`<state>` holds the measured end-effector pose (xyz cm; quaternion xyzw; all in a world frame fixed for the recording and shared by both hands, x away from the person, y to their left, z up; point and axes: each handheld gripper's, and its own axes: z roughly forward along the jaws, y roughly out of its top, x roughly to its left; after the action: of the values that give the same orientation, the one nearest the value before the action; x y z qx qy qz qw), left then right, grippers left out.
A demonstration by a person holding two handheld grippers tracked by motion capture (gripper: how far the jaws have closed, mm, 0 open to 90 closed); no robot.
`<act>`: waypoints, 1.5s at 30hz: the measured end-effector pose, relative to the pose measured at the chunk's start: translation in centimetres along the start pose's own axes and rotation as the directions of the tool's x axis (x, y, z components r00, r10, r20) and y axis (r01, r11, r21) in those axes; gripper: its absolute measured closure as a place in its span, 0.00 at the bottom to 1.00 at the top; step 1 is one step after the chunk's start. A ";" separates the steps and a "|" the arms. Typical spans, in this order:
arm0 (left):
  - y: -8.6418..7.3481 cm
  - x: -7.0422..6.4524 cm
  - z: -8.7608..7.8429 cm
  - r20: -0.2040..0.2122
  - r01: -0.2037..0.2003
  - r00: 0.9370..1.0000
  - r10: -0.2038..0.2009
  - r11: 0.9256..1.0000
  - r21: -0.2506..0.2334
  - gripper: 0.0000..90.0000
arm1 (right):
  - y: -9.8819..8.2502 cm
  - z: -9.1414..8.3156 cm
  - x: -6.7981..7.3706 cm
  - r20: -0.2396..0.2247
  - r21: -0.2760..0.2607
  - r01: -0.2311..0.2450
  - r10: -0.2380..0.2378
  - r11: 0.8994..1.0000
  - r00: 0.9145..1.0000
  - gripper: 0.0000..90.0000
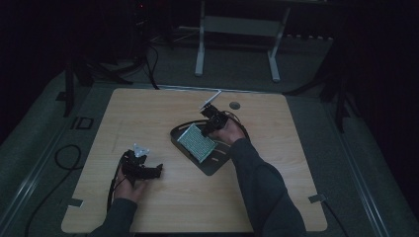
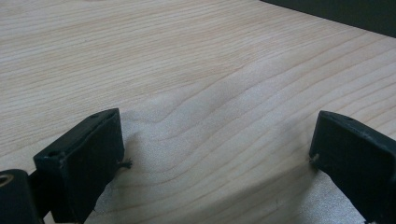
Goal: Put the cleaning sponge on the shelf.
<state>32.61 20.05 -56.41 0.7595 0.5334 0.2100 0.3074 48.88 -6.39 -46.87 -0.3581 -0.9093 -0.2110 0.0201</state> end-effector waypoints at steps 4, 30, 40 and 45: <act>0.0 0.0 0.0 0.000 0.000 1.000 0.000 1.000 0.000 0.04 | 0.2 0.1 0.0 0.000 -0.003 -0.002 0.002 1.000 1.000 0.99; 0.0 0.0 0.0 0.000 0.000 1.000 0.000 1.000 0.000 0.04 | 1.3 0.9 0.5 -0.006 -0.028 -0.007 0.007 1.000 1.000 0.99; 0.0 0.0 0.0 -0.001 -0.001 1.000 0.001 1.000 0.000 0.04 | 1.6 1.4 0.6 -0.003 -0.027 -0.010 0.010 1.000 1.000 0.99; 0.0 0.0 0.0 -0.001 -0.002 1.000 0.002 1.000 0.000 0.04 | 1.7 1.7 0.7 0.006 -0.024 -0.007 0.007 1.000 1.000 0.99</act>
<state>32.61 20.06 -56.41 0.7599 0.5330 0.2105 0.3069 49.63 -4.14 -47.62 -0.3622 -0.9055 -0.2208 0.0139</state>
